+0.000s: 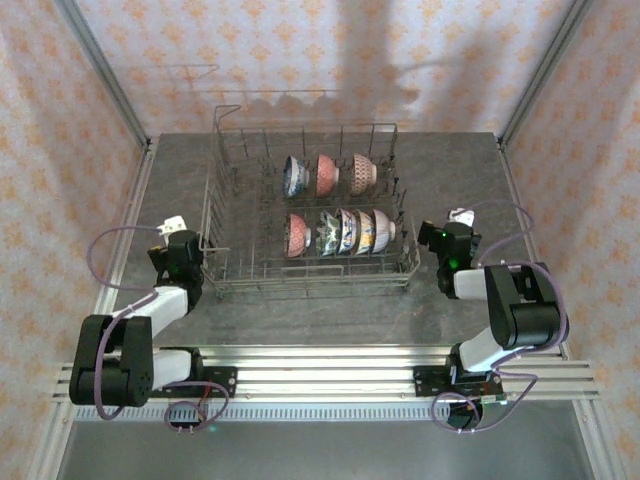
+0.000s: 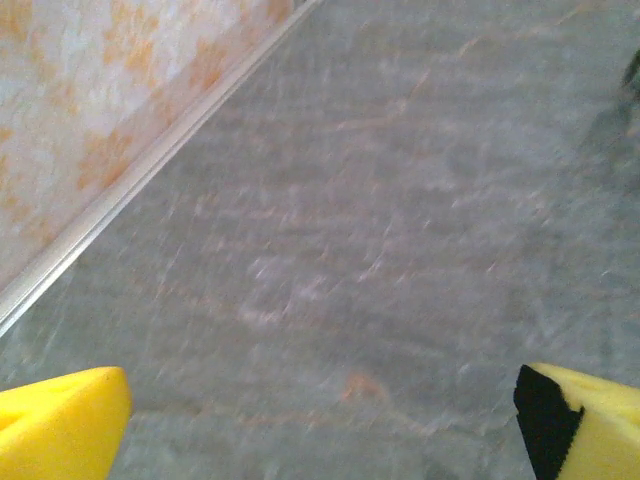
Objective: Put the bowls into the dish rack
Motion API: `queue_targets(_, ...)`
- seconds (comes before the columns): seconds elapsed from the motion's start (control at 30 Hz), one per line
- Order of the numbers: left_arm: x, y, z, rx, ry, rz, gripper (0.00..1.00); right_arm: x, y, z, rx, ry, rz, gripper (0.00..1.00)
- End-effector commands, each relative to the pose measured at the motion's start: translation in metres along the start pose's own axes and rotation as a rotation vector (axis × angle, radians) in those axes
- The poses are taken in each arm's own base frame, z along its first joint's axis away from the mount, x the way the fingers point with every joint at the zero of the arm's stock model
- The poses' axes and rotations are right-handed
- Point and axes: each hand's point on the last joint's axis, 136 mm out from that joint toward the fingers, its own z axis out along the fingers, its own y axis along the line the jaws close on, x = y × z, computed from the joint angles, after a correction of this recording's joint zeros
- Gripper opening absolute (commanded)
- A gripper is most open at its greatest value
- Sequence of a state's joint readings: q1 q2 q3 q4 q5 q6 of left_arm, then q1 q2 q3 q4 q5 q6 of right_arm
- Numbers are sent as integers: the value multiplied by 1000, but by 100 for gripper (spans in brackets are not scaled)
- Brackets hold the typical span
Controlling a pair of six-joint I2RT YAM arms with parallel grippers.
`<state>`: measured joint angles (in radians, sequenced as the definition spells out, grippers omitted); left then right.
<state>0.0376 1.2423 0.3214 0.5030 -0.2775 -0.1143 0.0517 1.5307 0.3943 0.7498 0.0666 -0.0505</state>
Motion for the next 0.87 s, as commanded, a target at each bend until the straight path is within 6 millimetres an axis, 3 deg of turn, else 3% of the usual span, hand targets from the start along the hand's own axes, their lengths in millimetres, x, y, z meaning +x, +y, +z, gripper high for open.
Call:
queue_targets(0.0,-41,-25,-6,104,-208,-43,99,-20,4,2,-18,-60,4,99)
queue_targets(0.23,-26,-48,10,185,-271,0,99,-20,3,2,-27,-54,12,99)
queue_targets(0.83,-23,-58,26,168,-146,63,99,-20,3,3,-37,-48,19,99)
